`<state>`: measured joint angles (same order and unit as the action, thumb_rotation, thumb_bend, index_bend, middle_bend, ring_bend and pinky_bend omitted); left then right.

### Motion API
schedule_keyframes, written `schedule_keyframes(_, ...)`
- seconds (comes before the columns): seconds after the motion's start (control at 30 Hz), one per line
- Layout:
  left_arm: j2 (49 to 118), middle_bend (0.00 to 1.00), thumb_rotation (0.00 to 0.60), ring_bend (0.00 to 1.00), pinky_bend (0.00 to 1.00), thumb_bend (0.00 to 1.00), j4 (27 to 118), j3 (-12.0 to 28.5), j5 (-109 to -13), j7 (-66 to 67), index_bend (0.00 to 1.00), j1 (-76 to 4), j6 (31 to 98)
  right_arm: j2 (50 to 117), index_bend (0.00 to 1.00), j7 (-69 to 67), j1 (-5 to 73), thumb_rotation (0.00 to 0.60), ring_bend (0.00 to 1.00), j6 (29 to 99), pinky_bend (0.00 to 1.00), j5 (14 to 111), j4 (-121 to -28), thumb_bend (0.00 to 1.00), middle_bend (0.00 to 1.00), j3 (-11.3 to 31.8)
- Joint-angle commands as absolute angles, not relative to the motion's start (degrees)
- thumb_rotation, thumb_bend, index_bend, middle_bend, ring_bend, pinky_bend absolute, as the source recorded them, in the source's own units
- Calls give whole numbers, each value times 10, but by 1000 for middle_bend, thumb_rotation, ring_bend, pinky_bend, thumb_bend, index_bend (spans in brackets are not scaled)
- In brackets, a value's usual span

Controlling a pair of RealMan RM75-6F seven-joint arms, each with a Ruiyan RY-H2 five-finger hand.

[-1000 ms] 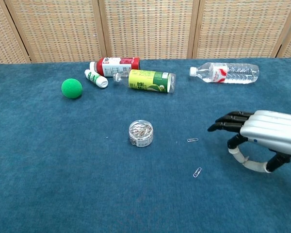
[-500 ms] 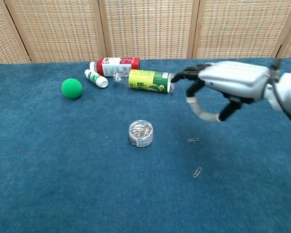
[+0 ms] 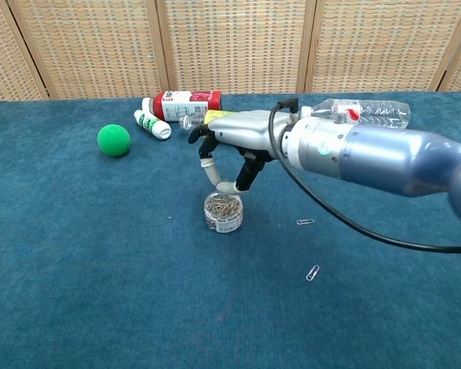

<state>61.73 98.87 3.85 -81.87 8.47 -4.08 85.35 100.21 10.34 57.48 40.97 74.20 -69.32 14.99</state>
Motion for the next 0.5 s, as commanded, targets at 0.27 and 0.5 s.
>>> schedule_keyframes(0.27,618,0,600,0,0,0,988,38,-818,86,0,-42,853,1035,598,130,588,600,0,399,54,700,-645,399,79,144)
schedule_keyframes(0.5,620,0,600,0,0,0,987,38,-817,90,0,-42,853,1042,598,143,590,600,0,401,54,688,-640,399,80,140)
